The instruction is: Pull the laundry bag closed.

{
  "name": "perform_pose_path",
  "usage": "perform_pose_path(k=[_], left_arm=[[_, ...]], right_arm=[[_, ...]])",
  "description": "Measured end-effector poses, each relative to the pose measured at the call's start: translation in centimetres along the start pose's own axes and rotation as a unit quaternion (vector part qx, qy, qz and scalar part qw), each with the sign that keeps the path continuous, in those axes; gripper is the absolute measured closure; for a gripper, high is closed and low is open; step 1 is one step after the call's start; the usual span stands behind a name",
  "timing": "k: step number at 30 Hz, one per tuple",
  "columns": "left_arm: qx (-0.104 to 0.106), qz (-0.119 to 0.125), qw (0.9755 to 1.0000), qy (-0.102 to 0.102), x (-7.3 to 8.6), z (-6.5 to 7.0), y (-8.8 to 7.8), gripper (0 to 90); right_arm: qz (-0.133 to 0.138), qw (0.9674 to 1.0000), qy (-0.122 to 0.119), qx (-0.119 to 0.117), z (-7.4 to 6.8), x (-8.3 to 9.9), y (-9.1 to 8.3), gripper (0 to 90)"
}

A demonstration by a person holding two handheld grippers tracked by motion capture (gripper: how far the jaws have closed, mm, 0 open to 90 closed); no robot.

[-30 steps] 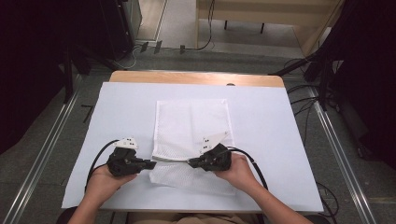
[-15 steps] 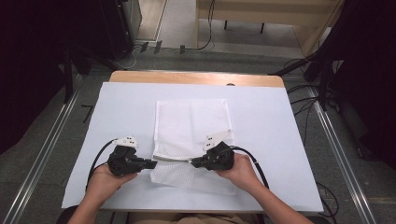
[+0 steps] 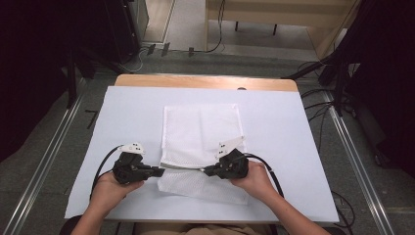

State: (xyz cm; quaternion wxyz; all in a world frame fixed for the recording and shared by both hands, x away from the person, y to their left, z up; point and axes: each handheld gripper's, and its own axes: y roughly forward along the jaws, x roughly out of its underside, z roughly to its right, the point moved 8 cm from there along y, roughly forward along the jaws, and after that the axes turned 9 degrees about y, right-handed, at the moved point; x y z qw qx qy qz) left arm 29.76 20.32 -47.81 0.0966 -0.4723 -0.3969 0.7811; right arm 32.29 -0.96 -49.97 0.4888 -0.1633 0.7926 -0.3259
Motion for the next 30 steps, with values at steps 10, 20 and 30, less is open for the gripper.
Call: perform_pose_path(k=[10,20,30], left_arm=[[0.000,0.002,1.0000,-0.006,0.0,-0.1,-0.1,90.0],[0.004,0.006,1.0000,-0.002,0.0,0.0,-0.1,90.0],[0.003,0.006,0.9999,-0.008,0.1,-0.3,-0.3,90.0]], right_arm=[[-0.003,0.9999,-0.005,0.008,0.4,0.7,-1.0,88.2],[0.003,1.0000,-0.001,0.003,0.9,1.7,-2.6,88.2],[-0.002,1.0000,0.004,0.005,1.4,2.6,-3.6,88.2]])
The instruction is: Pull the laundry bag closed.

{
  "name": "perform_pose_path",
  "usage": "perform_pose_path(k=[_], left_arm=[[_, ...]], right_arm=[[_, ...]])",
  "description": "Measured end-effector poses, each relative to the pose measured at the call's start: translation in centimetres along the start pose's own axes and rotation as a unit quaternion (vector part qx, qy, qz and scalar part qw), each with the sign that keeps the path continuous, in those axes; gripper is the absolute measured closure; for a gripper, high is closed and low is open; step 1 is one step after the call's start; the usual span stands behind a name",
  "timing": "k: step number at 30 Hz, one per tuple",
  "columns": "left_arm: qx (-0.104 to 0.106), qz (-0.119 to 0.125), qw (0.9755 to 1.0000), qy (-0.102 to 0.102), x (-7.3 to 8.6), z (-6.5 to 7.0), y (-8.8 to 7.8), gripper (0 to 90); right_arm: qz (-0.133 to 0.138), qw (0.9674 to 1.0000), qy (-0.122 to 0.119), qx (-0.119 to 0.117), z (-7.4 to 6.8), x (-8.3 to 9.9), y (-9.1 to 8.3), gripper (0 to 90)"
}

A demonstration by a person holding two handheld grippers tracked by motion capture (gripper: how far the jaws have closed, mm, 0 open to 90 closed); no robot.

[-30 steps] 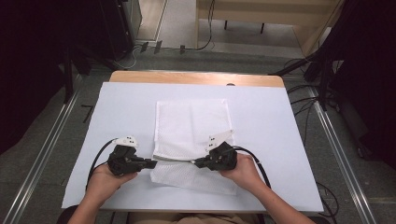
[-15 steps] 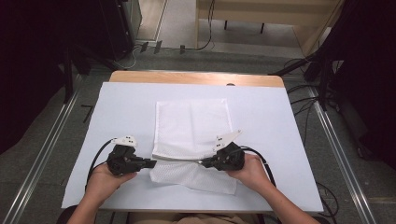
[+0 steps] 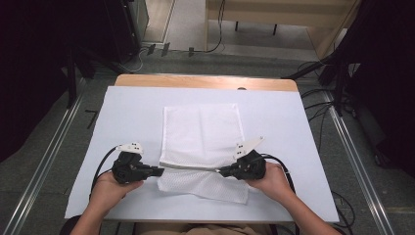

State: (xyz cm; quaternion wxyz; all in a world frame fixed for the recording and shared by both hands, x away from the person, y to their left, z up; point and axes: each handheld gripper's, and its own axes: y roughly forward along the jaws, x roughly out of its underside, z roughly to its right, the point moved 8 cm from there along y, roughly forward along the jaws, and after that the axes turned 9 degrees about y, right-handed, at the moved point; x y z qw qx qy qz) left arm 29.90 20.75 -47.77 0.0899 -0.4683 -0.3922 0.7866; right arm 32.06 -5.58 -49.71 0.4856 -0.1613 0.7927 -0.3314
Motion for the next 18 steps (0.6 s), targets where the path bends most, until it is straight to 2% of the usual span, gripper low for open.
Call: perform_pose_path(k=[6,18], left_arm=[[-0.001,-0.001,1.0000,0.001,0.0,0.0,0.1,90.0],[0.003,0.001,1.0000,0.000,0.3,0.0,-0.2,90.0]], right_arm=[[0.007,1.0000,0.004,0.000,0.5,0.6,-0.9,88.2],[0.002,0.9999,0.011,0.003,0.9,1.5,-1.8,88.1]])
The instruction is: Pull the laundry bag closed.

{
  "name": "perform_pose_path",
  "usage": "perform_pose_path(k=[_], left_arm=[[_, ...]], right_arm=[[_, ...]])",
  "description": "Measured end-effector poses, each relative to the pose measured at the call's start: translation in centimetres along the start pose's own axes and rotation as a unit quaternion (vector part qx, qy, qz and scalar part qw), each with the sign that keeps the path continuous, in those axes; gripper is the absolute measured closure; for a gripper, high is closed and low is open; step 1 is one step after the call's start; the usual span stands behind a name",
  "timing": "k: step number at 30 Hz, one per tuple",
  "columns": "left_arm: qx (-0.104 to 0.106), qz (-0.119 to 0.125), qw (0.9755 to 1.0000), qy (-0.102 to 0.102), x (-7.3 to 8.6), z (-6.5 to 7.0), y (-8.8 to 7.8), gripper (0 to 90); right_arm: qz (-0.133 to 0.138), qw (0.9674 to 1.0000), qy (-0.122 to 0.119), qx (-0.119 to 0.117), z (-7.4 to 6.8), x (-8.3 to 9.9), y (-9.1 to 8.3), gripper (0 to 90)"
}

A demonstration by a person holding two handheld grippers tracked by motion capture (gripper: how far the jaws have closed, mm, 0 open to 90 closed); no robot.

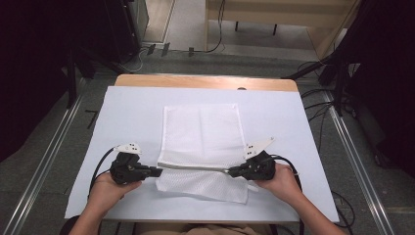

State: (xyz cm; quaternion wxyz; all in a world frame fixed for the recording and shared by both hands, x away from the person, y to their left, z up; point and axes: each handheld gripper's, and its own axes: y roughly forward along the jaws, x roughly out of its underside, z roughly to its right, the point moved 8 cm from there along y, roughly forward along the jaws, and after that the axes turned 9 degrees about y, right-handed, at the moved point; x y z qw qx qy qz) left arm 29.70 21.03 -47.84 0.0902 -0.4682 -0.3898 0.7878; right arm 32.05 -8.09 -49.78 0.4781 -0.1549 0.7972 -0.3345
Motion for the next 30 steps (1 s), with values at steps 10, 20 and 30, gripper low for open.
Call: perform_pose_path(k=[10,20,30], left_arm=[[-0.004,-0.002,1.0000,-0.002,0.06,-0.12,-0.05,90.0],[-0.002,-0.001,1.0000,-0.001,0.09,-0.13,-0.05,90.0],[-0.002,-0.002,1.0000,0.000,0.05,-0.06,-0.05,90.0]], right_arm=[[0.002,1.0000,0.002,-0.002,0.09,0.09,-0.03,88.1],[-0.002,1.0000,0.008,0.001,0.24,0.33,-0.26,88.1],[-0.005,0.9999,0.011,0.001,0.36,0.60,-0.56,88.1]])
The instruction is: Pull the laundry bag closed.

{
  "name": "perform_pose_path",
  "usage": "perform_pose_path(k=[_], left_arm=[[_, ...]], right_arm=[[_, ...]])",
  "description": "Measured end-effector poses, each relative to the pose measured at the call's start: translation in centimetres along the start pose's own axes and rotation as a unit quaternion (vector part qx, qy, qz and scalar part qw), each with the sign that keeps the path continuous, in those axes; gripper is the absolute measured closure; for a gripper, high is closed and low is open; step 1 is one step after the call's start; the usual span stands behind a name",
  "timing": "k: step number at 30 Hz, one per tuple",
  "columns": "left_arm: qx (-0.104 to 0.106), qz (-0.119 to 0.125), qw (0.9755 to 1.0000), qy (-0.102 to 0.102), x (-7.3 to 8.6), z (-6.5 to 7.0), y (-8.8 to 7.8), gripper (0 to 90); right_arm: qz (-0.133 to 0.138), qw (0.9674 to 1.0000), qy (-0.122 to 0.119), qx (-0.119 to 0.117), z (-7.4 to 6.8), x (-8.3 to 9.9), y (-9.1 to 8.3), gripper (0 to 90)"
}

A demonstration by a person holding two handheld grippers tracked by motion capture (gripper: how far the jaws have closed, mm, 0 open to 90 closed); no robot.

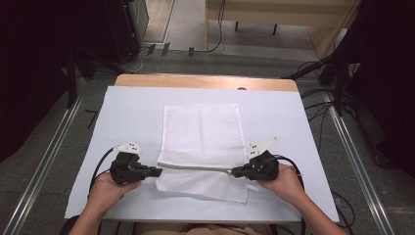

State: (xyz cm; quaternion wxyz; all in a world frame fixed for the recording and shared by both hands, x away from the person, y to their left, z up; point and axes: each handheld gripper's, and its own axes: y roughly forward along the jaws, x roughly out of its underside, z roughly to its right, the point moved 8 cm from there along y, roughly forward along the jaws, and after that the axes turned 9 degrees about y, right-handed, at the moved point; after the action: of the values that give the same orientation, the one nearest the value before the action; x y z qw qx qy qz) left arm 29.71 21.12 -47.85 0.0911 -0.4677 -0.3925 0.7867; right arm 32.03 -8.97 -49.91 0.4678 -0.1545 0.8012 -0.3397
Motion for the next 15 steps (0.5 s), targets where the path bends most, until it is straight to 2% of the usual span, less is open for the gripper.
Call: perform_pose_path(k=[15], left_arm=[[0.002,-0.001,1.0000,-0.001,-0.02,0.05,0.06,90.0]], right_arm=[[-0.002,1.0000,0.003,0.003,0.34,0.58,-0.48,88.1]])
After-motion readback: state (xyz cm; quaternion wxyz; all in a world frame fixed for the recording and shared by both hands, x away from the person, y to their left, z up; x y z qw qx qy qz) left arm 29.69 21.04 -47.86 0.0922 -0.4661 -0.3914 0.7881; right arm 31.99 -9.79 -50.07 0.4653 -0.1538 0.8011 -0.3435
